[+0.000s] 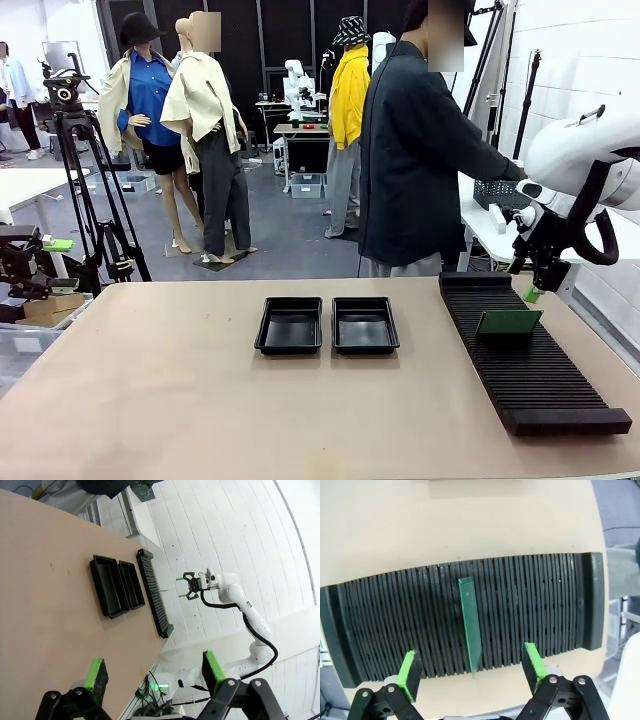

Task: Inspect and transfer BCBs to ESD trays.
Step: Pick up the Blank PCB from the PCB Rack and place it in the left ESD tray.

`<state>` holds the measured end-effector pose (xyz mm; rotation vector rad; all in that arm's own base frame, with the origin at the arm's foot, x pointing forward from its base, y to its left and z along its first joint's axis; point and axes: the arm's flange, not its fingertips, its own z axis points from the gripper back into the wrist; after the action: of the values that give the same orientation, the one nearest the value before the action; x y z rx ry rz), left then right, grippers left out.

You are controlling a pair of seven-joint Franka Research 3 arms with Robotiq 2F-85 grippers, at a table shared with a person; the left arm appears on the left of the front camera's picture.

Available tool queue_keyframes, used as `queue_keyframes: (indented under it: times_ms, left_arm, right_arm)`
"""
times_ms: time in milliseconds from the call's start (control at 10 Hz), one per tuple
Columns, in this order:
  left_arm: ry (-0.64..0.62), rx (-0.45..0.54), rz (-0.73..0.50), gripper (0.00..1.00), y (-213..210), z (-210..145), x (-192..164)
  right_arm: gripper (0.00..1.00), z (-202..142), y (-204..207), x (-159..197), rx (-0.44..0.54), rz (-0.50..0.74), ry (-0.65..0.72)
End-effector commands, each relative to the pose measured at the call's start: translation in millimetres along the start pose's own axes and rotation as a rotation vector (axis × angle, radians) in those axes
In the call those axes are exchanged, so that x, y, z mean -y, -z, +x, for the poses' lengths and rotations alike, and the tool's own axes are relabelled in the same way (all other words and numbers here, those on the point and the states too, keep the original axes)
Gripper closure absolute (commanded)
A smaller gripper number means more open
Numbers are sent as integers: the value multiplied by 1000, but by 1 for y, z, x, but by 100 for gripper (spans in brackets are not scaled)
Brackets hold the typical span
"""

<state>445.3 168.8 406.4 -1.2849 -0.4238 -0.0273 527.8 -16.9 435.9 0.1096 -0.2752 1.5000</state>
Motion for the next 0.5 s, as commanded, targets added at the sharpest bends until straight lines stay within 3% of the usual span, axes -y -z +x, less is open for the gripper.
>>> queue_keyframes:
  times_ms: [0, 400]
  left_arm:
    - [-15, 8, 8, 0, -1, 1, 2]
    - [-15, 8, 8, 0, -1, 1, 2]
  right_arm:
    - [0, -1, 4, -5, -26, -17, -23]
    - [0, -7, -3, -4, -31, 13, -9]
